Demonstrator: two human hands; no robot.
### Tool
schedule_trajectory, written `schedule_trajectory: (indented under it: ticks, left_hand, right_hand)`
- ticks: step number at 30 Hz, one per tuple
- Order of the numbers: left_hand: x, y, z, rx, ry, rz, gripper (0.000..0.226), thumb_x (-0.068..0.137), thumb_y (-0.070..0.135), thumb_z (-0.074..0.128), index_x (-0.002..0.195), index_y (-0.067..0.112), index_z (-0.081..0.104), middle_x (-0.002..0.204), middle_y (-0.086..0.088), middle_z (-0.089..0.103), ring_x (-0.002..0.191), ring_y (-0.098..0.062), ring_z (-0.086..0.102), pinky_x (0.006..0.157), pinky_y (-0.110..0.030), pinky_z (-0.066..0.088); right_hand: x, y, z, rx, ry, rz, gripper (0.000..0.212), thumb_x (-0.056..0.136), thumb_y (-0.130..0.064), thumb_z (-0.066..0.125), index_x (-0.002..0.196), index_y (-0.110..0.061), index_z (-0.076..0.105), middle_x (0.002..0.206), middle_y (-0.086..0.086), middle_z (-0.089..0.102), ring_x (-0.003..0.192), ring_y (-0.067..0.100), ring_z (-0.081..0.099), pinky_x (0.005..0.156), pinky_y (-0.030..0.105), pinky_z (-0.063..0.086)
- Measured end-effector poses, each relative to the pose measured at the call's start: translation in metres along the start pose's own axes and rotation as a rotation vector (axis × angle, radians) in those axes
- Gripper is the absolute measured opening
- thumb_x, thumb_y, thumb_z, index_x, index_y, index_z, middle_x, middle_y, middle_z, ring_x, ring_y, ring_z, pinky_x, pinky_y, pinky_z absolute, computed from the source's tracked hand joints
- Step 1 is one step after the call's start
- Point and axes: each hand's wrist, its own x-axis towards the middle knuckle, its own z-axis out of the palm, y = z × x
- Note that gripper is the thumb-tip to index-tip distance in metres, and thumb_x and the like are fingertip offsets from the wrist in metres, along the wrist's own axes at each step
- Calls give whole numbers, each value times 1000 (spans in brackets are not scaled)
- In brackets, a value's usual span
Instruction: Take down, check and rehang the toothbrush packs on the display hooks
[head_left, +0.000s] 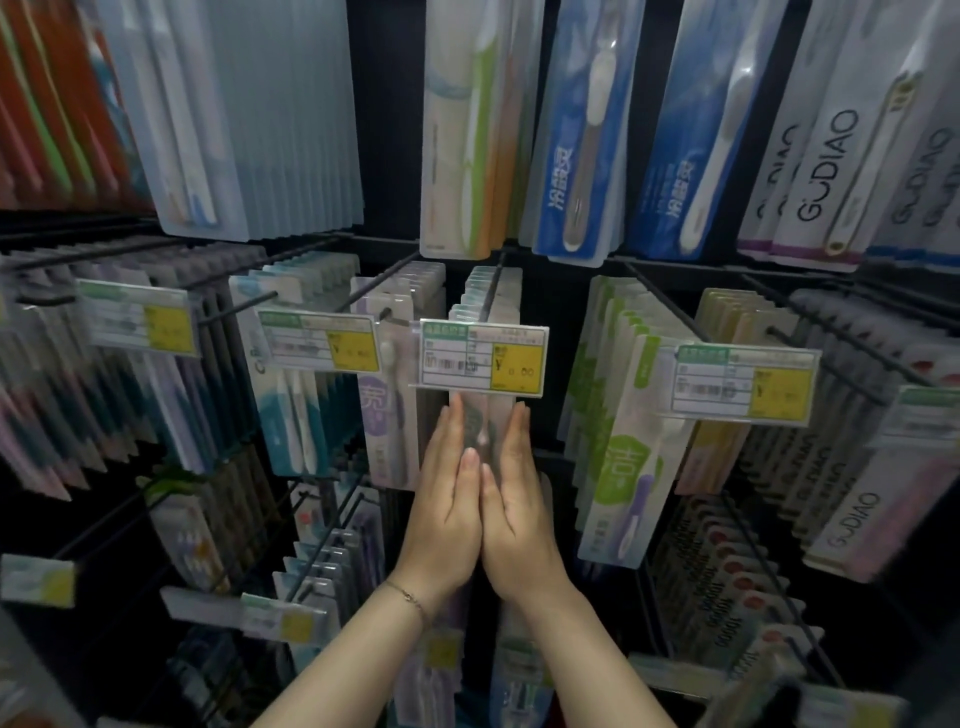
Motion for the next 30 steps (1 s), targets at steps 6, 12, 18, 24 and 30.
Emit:
schedule_trajectory:
  ticks: [6,12,18,24,30]
  left_hand:
    - [12,-5,-5,-6,-79,-29,48,97,45,21,144,46,10,158,18,14,142,10,9,122,-27,9]
    - [31,-11,-10,-39,-122,41,50,101,38,26,150,28,27,153,10,33,143,-3,24,120,-40,21]
    - [35,-14,-17,-55,-174,36,51,100,43,27,150,32,27,153,10,33,143,-6,24,119,-43,22]
    - [21,-11,-35,12,-243,39,51,103,35,33,152,31,19,158,12,20,145,1,11,122,-38,14]
    - [8,-11,-61,176,-245,104,40,99,29,47,137,17,45,143,5,42,134,-5,34,113,-22,28]
  right_hand:
    - [11,-1,5,-16,44,62,56,103,-38,24,144,-41,-14,161,-13,-10,145,-6,-6,122,26,3]
    - [24,3,12,30,117,103,58,105,-32,29,155,-27,-2,162,-13,3,147,-1,4,123,37,10]
    - [24,-5,14,38,157,97,56,105,-30,30,155,-28,4,161,-14,11,146,-2,11,121,30,13]
    - [4,-11,15,-240,287,131,63,100,-37,42,154,-23,13,159,-6,19,145,3,18,114,18,17]
    - [-15,-17,21,-655,428,55,44,90,-23,59,130,-7,53,130,11,56,121,26,53,97,42,49]
